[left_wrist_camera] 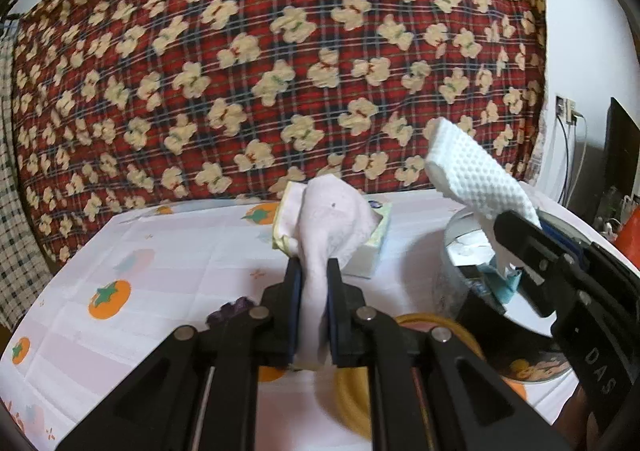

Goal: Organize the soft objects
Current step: 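Carry the pink cloth and white mesh cloth over the silver basin with both grippers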

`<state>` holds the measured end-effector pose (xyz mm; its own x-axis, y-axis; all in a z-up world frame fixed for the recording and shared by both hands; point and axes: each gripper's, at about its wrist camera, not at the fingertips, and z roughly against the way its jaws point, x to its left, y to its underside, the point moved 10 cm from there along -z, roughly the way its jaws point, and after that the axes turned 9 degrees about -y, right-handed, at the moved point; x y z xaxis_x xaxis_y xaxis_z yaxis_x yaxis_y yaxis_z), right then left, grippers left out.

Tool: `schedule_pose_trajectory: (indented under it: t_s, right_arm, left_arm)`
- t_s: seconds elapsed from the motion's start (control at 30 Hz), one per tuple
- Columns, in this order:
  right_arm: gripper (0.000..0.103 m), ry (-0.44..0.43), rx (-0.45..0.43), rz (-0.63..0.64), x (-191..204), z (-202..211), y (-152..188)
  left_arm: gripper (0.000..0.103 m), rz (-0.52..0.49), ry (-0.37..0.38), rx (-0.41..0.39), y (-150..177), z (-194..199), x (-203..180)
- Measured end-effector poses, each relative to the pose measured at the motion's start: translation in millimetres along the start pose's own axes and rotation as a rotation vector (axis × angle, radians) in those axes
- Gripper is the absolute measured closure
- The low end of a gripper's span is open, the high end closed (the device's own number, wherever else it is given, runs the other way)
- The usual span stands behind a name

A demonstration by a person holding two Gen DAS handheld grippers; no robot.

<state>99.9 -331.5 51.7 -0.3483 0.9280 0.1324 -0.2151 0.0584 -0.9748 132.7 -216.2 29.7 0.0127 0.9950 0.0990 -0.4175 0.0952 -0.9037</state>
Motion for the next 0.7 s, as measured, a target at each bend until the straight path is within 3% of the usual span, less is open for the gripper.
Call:
schedule_pose_trajectory:
  t_s: [0.7]
  right_arm:
    - [0.088,0.108,0.036,-0.044,-77,21,-7]
  left_arm:
    - [0.094,-0.083,0.104,0.063,-12,-12,-75]
